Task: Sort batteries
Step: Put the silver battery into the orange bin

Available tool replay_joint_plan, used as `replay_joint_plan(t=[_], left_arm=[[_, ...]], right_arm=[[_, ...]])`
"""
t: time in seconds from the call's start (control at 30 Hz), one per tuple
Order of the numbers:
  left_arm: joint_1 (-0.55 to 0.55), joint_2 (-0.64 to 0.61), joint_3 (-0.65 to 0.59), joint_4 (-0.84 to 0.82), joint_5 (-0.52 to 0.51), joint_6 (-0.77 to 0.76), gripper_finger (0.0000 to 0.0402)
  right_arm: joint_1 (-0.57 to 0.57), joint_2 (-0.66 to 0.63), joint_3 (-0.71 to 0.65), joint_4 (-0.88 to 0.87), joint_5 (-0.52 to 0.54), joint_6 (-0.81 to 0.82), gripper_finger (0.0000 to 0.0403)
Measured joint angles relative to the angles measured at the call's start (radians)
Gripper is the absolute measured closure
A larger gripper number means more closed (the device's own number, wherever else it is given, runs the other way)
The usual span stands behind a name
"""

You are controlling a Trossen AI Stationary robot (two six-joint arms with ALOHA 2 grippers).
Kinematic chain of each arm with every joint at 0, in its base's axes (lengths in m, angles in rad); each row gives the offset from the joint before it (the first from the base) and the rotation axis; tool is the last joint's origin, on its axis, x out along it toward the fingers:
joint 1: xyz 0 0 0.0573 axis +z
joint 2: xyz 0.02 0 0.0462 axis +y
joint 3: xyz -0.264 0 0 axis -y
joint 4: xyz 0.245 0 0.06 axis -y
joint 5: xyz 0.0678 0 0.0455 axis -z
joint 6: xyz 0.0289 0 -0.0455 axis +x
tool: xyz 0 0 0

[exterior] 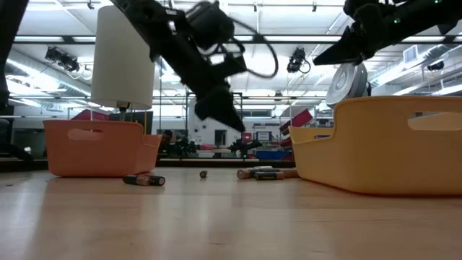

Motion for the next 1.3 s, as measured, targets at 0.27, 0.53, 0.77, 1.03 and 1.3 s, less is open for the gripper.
replay_joint_plan(t=[0.27,0.53,0.77,1.03,1.3], left_arm=[[0.024,0.056,0.0,0.022,0.37,0.199,0.0314],[0.057,0.085,0.0,0.052,0.371,0.226,0.0316],[0.087,0.131,-0.001,0.053,0.465,0.226,0.0316],[0.091,0.187,0.001,0.088,0.469,0.244,0.0316],[0.094,0.2,0.001,0.074,0.471,0.216,0.0316]], right_arm=[[0.014,-0.086,0.0,-0.062,0.04,0.019,0.04],[0.014,-0.106,0.0,-0.088,0.035,0.031,0.04],[0.014,-0.101,0.0,-0.101,0.032,0.032,0.04],[0.014,-0.093,0.0,-0.106,0.032,0.049,0.04],[0.014,-0.092,0.0,-0.107,0.031,0.053,0.04]])
